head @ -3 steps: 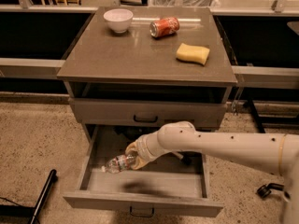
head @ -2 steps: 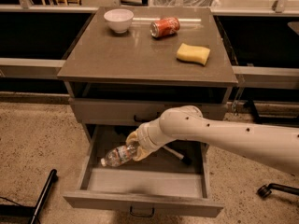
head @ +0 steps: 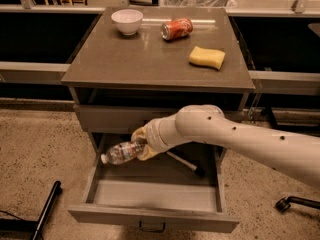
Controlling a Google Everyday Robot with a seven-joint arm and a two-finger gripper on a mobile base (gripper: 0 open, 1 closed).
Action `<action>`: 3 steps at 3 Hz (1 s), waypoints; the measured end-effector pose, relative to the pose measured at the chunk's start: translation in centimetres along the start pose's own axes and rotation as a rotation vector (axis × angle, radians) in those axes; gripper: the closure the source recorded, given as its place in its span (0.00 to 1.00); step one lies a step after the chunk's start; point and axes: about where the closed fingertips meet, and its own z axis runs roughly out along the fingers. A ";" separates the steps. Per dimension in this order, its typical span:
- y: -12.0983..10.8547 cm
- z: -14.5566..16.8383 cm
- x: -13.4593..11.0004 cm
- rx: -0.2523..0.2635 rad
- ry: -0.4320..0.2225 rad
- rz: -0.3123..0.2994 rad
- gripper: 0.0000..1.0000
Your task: Pick water bottle from middle drawer and place on counter
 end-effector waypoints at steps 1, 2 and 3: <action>-3.9 -4.4 -2.2 0.101 0.021 0.038 1.00; -6.9 -8.0 -3.1 0.177 0.085 0.096 1.00; -7.4 -8.0 -3.5 0.173 0.080 0.083 1.00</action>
Offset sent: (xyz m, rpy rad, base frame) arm 0.0182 -0.0273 0.1536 0.0844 -0.1186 -0.3128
